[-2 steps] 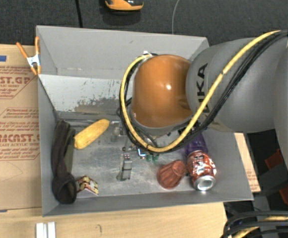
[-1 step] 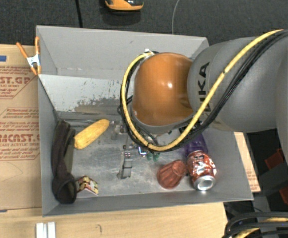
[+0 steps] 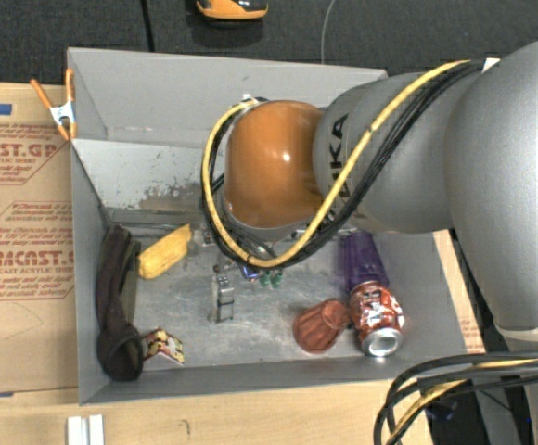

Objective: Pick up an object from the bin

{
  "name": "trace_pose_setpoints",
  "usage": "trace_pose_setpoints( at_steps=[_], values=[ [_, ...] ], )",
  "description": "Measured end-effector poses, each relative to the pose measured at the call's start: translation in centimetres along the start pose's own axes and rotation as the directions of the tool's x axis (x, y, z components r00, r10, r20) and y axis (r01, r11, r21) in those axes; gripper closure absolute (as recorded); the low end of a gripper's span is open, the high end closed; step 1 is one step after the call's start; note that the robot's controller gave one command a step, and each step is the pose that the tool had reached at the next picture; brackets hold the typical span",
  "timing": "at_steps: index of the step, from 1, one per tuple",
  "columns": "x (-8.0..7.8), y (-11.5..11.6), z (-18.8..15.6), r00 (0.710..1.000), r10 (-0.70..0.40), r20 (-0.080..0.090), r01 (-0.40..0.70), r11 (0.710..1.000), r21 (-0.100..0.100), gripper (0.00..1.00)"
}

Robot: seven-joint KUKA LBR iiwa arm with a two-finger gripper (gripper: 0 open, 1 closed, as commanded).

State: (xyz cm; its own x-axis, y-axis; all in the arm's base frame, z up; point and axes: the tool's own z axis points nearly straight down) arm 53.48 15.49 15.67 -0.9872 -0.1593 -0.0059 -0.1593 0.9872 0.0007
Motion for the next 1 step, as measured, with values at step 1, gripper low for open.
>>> trace_pose_setpoints(
  at_steps=[1],
  values=[
    [-3.59,2.22,-0.06,0.999,-0.054,-0.004,0.054,0.999,0.000,0.00]
  ],
)
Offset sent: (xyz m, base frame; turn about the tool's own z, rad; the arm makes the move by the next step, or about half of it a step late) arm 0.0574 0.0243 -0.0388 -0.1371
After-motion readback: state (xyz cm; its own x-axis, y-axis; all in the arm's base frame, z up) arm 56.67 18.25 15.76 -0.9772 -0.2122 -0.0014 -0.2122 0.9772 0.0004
